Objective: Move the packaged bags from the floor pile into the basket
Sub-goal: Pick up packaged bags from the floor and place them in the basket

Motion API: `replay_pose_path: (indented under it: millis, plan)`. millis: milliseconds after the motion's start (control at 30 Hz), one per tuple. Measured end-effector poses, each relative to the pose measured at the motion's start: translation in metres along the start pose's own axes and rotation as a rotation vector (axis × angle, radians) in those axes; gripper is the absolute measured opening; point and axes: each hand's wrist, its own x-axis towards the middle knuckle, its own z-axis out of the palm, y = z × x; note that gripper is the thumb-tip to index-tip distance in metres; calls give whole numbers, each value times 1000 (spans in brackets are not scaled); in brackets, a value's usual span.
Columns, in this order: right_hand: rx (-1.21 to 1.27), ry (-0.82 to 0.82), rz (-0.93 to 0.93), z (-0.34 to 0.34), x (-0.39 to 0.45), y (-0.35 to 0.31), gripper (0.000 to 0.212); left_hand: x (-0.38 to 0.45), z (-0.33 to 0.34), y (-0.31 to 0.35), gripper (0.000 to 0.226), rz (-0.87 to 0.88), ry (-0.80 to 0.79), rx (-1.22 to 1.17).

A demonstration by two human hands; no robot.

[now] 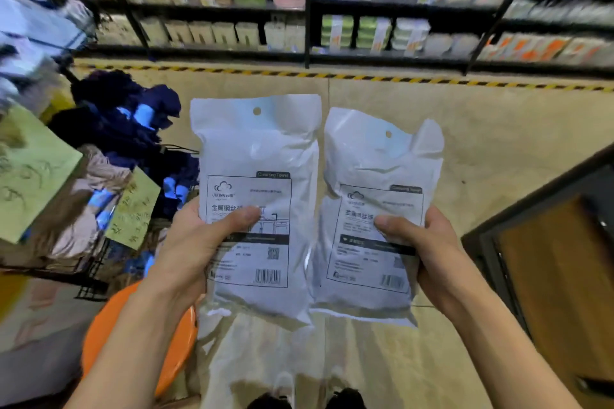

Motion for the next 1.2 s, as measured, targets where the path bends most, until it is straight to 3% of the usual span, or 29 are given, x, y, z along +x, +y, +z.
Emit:
replay_pose_path:
  millis: [67, 300, 433, 633, 867, 1067, 1200]
  plan:
    - [2, 22, -6, -4, -30, -45, 37, -24, 15, 45, 66, 14, -24, 1]
    - [109, 81, -83, -34, -110, -144, 47, -84, 72, 144, 42, 90, -89, -28]
    - [117, 137, -143, -61, -137, -164, 35, -96, 111, 161, 44, 115, -105, 17]
    - [172, 329, -220, -90, -180, -166, 35, -106, 172, 163, 39, 106, -317, 54]
    - [279, 686, -281, -92, -280, -134, 45, -119, 218, 155, 46, 52, -649, 121]
    - [372, 1154, -312, -56, -413, -79, 52, -171, 263, 123, 46, -32, -1026, 242]
    - [441, 1462, -298, -16, -510, -39, 41, -250, 290, 86, 40, -94, -1297, 316]
